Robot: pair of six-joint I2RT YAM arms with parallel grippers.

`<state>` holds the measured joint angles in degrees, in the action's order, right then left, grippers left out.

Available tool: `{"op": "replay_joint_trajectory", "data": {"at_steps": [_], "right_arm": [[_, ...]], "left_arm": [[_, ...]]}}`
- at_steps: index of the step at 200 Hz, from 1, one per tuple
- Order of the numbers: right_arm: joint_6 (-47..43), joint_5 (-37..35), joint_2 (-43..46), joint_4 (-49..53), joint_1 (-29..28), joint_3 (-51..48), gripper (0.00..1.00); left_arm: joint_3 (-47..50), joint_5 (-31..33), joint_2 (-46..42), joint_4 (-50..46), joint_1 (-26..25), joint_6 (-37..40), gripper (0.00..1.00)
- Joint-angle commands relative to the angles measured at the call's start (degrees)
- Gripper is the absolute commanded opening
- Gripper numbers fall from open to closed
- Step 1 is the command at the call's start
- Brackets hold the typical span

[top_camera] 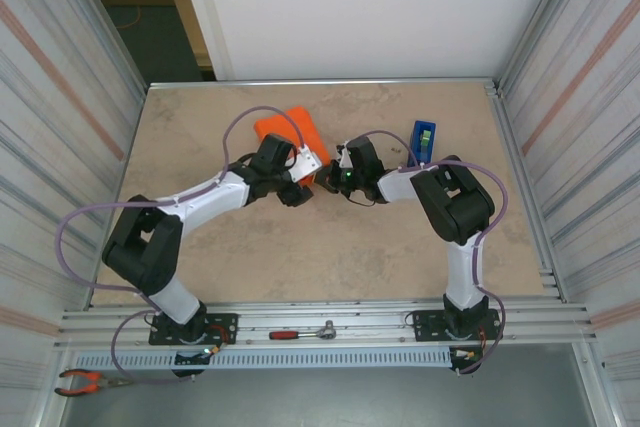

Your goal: Wrap the gift box in paper

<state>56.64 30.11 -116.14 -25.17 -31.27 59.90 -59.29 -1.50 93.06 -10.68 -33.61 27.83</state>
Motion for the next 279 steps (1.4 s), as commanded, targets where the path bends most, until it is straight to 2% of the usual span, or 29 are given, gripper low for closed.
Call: {"op": "replay_joint_trajectory", "data": {"at_steps": [1, 55, 133, 152, 196, 214, 279], "right_arm": [[1.1, 0.87, -1.19, -1.07, 0.66, 0.81, 0.0], [1.54, 1.36, -1.71, -1.24, 0.94, 1.19, 0.0], [1.89, 1.55, -2.3, -1.55, 1.11, 1.23, 0.0], [1.98, 1.59, -2.2, -1.68, 1.16, 1.19, 0.0], [2.22, 1.71, -1.69, -1.64, 1.12, 0.97, 0.0], [2.33, 1.94, -1.23, -1.65, 1.12, 0.75, 0.0], [2.4, 1.1, 1.03, -2.3, 0.86, -2.0, 0.0]], "left_arm": [[1.67, 6.05, 0.07, 4.93, 0.09, 3.18, 0.77], [4.81, 9.68, 1.84, 8.7, -0.7, 5.17, 0.84], [3.26, 11.84, 6.59, 9.84, -0.62, 5.44, 0.85], [2.69, 12.23, 7.3, 9.63, -0.41, 5.12, 0.8], [1.84, 9.81, 7.39, 7.82, 0.64, 4.03, 0.5], [1.46, 9.02, 7.49, 7.16, 0.82, 3.75, 0.42], [0.86, 7.94, 7.33, 6.02, 1.81, 2.65, 0.39]]}}
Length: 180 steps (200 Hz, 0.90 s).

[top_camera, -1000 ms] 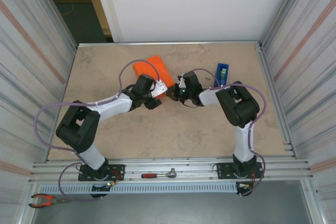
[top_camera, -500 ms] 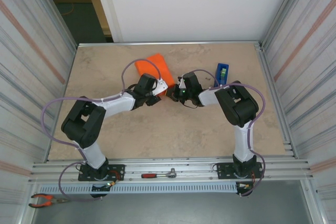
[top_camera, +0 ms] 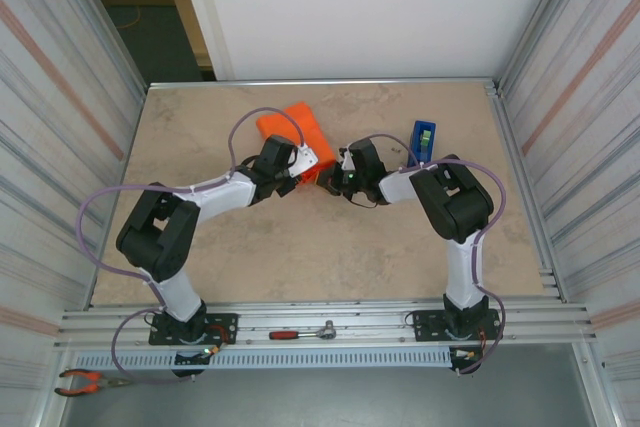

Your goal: Wrap the gift box in paper

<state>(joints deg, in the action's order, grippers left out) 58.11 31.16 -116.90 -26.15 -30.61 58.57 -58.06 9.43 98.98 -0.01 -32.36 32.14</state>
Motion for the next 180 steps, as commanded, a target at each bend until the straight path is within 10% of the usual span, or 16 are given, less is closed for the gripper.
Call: {"op": "replay_joint_trajectory", "data": {"at_steps": [1, 44, 106, 180], "right_arm": [[0.94, 0.09, 1.74, -1.34, 0.2, -0.61, 0.0], [2.76, 0.19, -0.56, -3.73, 0.29, 1.46, 0.0], [2.59, 0.49, -1.4, -2.59, 0.81, 3.96, 0.0], [2.61, 0.7, -1.86, -2.54, 0.93, 4.45, 0.0]], "left_arm": [[-0.37, -3.0, 1.4, -4.65, 0.6, -1.74, 0.39], [-0.03, -4.48, -2.14, -4.76, 0.78, -3.44, 0.44], [3.0, -8.03, -6.72, -2.46, 0.98, -2.43, 0.81], [4.78, 0.23, -0.38, 8.0, -0.34, 5.16, 0.87]]}}
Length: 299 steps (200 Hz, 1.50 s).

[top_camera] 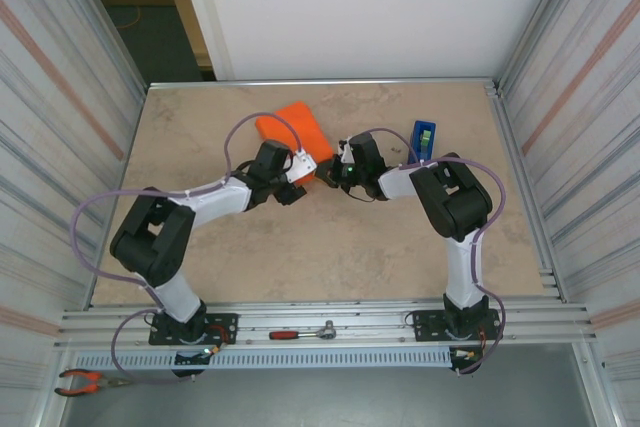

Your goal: Wrap the gift box in paper

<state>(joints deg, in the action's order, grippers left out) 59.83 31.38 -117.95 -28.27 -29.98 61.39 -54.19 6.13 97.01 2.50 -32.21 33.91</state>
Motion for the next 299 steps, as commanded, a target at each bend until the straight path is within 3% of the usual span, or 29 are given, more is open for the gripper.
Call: {"op": "replay_joint_trajectory", "data": {"at_steps": [1, 100, 168, 210, 239, 271, 299], "right_arm": [[0.85, 0.51, -0.8, -0.45, 0.32, 1.63, 0.0], [0.96, 0.69, -1.32, 0.06, 0.45, 2.24, 0.0], [0.98, 0.74, -0.77, 0.41, 0.52, 2.0, 0.0], [0.6, 0.61, 3.1, 0.86, 1.6, -1.19, 0.0], [-2.68, -0.68, 9.43, 8.21, 5.07, -4.57, 0.0], [-13.0, -8.29, 19.08, 25.96, 11.3, -4.89, 0.27], [-20.76, -18.17, 25.02, 38.83, 17.74, -1.76, 0.35]], "left_arm": [[0.92, 3.49, 1.64, 5.62, -0.49, 3.46, 0.87], [-1.46, 5.77, 6.26, 7.83, -0.91, 4.15, 0.89], [-5.41, 3.46, 8.36, 1.56, -0.14, 3.53, 0.65], [-6.63, 1.81, 9.06, -0.95, 0.56, 2.92, 0.6], [-6.75, 1.39, 9.07, -1.57, 1.09, 2.48, 0.57], [-6.77, 0.73, 8.73, -2.29, 1.87, 1.36, 0.57], [-6.99, 0.88, 9.06, -2.59, 1.97, 1.27, 0.56]]}}
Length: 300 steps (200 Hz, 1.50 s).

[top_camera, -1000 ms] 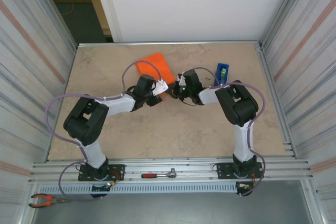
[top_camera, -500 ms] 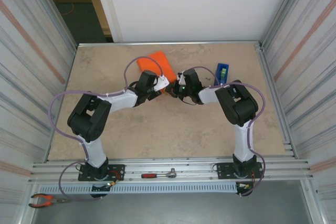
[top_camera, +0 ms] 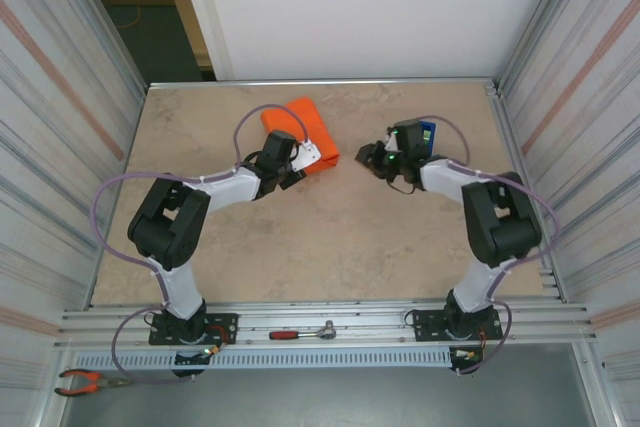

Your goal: Wrap the gift box in paper

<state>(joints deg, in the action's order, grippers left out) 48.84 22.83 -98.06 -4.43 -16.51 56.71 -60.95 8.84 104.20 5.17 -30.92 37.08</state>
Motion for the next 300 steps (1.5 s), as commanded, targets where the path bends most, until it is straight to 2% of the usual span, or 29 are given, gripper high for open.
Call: {"op": "replay_joint_trajectory", "data": {"at_steps": [1, 11, 45, 91, 132, 234, 278, 300], "right_arm": [[-9.88, -9.81, 5.27, 15.33, 4.55, 2.99, 0.35], [-10.51, -9.68, 5.9, 16.88, 7.89, 3.66, 0.35], [-8.8, 0.23, 4.63, 14.36, 18.4, 4.6, 0.38], [-9.12, 6.45, 0.86, 12.24, 24.16, 6.2, 0.39], [-9.29, 10.31, -3.1, 10.51, 25.3, 7.45, 0.38], [-8.16, 11.83, -7.94, 8.01, 25.48, 7.63, 0.37], [-6.74, 13.03, -8.16, 5.5, 25.74, 5.84, 0.34], [-5.61, 14.06, -8.29, 3.71, 26.16, 4.49, 0.29]], "left_arm": [[-0.27, -1.78, 1.92, -5.25, 0.68, -1.91, 0.56], [-0.38, -1.89, 1.95, -5.5, 0.68, -1.95, 0.56], [-1.01, -1.66, 2.57, -6.15, 0.79, -2.15, 0.56], [-2.16, -1.67, 3.81, -7.19, 1.03, -2.1, 0.56], [-2.91, -1.61, 4.37, -7.87, 1.11, -2.02, 0.56], [-3.09, -1.71, 4.45, -8.33, 1.08, -2.19, 0.56], [-3.21, -1.71, 4.59, -8.37, 1.11, -2.21, 0.55], [-3.21, -1.72, 4.52, -8.42, 1.03, -2.19, 0.55]]}}
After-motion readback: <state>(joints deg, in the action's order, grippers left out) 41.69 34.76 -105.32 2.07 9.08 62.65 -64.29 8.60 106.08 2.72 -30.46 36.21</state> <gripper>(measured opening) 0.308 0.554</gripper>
